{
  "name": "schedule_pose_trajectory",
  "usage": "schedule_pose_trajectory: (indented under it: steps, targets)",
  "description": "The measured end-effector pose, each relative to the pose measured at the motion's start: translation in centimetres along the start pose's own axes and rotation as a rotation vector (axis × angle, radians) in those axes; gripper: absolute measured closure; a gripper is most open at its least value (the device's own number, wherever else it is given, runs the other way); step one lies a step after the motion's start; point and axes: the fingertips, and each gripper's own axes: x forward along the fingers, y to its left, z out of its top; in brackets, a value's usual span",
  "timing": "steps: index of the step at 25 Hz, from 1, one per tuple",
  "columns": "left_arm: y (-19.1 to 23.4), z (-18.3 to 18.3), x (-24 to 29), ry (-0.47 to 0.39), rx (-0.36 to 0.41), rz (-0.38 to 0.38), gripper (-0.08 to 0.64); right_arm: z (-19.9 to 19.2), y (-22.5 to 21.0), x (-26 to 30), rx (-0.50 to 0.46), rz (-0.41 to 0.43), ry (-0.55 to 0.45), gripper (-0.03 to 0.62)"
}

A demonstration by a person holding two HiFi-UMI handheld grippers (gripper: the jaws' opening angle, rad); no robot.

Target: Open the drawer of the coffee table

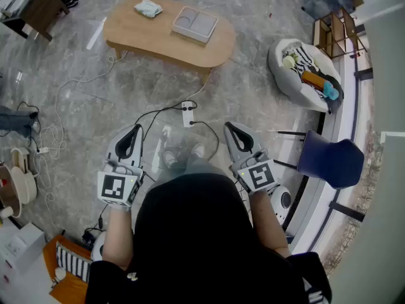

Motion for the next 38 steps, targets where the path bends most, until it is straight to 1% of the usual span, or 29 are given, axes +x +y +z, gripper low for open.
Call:
schedule_pose_trajectory:
  steps: [4, 9, 11, 14, 19, 23, 27, 31, 35, 38]
  targets:
    - [0.6, -0.3, -0.9, 0.013, -0.019, 0.023, 0.546, -0.1, 0.9, -0.2, 0.003, -0.01, 0.0, 0.594]
    - [1.0, -0.4, -1.3, 0.014, -0.052, 0.018, 0.546, 0.0, 1.6, -0.1, -0.015, -0.022, 0.01, 0.594]
    - [1.0, -0.7, -1.1, 0.012, -0.041, -0.001, 0.546, 0.1, 1.6, 0.0, -0.017, -0.031, 0.007, 0.594]
    - [1.1, -1.0, -0.5, 0.008, 0.003, -0.039, 0.546, 0.4, 1.1, 0.3, 0.017, -0.05, -0.011, 0.594]
    - [1.2, -0.9, 1.4, 0.027, 0.023, -0.046, 0.546, -0.2, -1.4, 1.0, 0.057, -0.082, -0.02, 0.594]
    - [1.5, -0.9, 4.3, 0.049, 0.041, -0.032, 0.546, -0.9, -4.8, 2.5, 0.074, -0.08, -0.032, 0.594]
    - [1.6, -0.4, 8.1, 0.07, 0.048, 0.003, 0.546, -1.4, -10.3, 4.2, 0.11, -0.092, -0.031, 0.594]
    - [1.5, 0.6, 13.1, 0.091, 0.047, 0.048, 0.546, -2.1, -15.5, 6.4, 0.105, -0.017, -0.038, 0.593]
    - [0.6, 1.6, 18.4, 0.118, 0.058, 0.077, 0.546, -2.3, -20.3, 8.6, 0.091, 0.055, -0.012, 0.593]
    - [0.4, 2.2, 22.0, 0.136, 0.05, 0.121, 0.546, -2.6, -23.5, 10.1, 0.089, 0.113, -0.009, 0.593]
